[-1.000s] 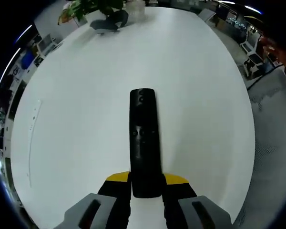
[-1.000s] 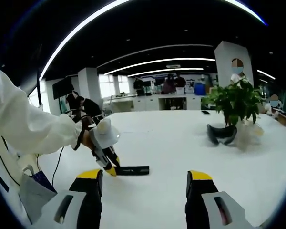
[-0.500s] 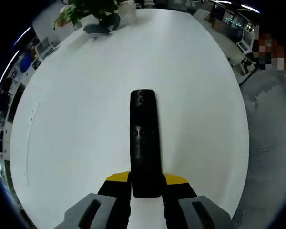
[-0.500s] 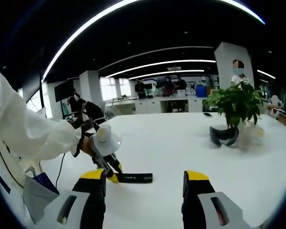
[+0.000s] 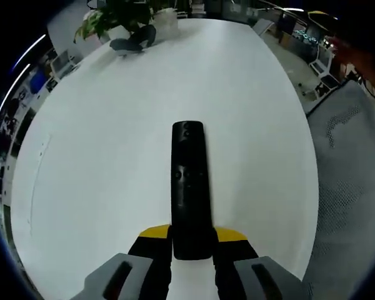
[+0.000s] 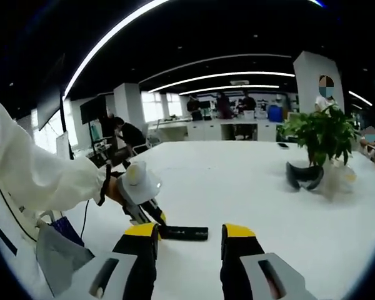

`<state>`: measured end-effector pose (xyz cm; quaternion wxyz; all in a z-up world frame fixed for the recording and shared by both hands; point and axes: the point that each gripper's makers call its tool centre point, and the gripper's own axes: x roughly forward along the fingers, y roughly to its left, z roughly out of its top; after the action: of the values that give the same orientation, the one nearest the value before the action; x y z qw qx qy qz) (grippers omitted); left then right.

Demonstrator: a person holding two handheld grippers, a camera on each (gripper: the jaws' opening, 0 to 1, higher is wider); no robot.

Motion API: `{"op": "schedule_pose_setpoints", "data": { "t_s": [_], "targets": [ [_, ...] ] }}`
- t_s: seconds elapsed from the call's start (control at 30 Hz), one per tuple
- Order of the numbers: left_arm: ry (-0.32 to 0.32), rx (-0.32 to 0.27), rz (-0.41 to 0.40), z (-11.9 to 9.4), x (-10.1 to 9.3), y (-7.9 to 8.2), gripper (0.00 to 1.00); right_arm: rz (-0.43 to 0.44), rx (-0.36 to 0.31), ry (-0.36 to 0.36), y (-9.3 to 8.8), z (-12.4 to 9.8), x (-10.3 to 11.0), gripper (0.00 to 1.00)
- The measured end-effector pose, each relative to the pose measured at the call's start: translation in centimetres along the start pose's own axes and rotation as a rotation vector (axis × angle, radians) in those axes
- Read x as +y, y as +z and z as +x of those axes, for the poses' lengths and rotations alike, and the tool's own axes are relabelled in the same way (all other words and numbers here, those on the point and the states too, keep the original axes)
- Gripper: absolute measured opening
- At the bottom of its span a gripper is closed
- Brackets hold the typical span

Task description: Press the specified remote control buttons in sequence, fully releasing each button before pressing the next.

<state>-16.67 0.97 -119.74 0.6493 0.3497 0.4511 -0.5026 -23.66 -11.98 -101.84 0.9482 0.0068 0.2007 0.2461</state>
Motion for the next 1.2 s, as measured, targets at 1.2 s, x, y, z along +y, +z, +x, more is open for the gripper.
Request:
{"op": "schedule_pose_setpoints", "data": {
  "t_s": [1.2],
  "targets": [
    [-0.029, -0.033, 0.072, -0.2, -4.8, -0.1, 0.24, -0.007, 0.162, 0.021, -1.2, 1.9, -1.0, 0.00]
  ]
}}
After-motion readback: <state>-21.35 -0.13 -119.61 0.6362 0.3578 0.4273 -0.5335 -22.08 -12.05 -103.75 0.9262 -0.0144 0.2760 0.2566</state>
